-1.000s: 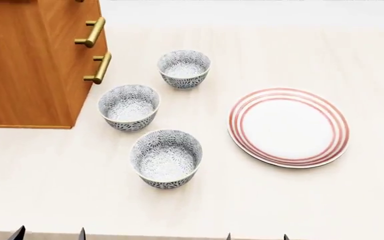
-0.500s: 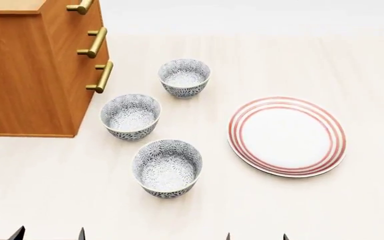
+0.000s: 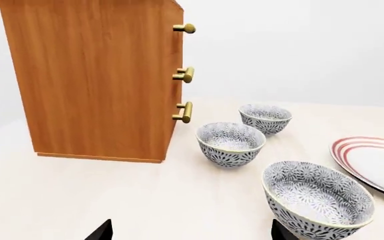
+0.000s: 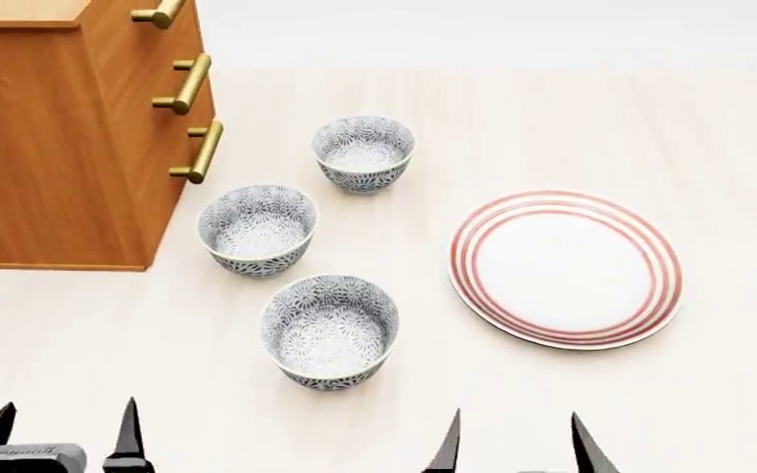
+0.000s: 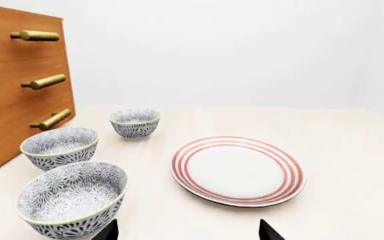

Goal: Open the top drawer of the cabinet.

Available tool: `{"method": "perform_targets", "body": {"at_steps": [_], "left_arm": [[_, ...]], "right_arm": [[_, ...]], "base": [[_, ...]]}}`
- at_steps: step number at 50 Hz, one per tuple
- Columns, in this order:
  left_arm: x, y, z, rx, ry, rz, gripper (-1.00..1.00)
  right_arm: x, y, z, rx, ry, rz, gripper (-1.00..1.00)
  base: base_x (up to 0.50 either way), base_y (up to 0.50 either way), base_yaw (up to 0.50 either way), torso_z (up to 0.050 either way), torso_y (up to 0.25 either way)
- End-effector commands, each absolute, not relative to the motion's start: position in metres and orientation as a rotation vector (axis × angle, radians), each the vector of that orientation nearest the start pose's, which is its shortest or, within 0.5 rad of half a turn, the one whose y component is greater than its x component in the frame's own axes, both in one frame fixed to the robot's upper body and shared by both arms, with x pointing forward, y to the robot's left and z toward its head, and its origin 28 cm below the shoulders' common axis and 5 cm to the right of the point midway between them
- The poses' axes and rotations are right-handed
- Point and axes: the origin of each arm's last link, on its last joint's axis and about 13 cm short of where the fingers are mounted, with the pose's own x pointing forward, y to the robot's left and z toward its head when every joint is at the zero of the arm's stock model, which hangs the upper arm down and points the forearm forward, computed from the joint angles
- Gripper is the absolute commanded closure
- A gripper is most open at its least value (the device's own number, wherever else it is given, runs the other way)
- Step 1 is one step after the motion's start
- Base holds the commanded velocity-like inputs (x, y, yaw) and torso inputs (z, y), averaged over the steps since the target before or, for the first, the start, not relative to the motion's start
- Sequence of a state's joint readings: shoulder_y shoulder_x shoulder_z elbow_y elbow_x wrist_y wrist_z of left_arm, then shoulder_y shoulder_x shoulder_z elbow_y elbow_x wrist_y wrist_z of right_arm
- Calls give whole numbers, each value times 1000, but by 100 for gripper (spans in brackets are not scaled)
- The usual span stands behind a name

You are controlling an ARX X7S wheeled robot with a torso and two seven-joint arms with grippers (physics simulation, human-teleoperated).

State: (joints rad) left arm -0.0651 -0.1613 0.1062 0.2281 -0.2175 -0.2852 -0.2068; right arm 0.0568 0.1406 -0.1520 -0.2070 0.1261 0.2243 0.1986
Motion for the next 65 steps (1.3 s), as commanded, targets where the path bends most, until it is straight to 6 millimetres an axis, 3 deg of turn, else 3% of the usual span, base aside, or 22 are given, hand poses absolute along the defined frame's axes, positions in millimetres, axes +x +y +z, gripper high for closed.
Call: {"method": "perform_targets", "body": {"at_steps": [1,5,10,25,65], "left_arm": [[223,219,140,-76,-62,41,-100],[218,219,160,-85,-87,22,-100],[209,217,167,-83,-109,-9,-100],[207,214,157,10,-79,-26,-100],[203,218,146,40,-63,-29,-100]], "right_arm": [[219,-92,130,-23,-90,29,-100],[215,-92,145,-5,-93,64,-100],[210,-91,150,-16,-111,85,-100],[201,-90,147,-11,-129,120,-100],[200,-89,137,-10,-116,149,-100]], "base": [[0,0,0,0,0],[0,0,0,0,0],[0,0,0,0,0],[67,0,0,0,0],[491,-39,0,0,0]]}}
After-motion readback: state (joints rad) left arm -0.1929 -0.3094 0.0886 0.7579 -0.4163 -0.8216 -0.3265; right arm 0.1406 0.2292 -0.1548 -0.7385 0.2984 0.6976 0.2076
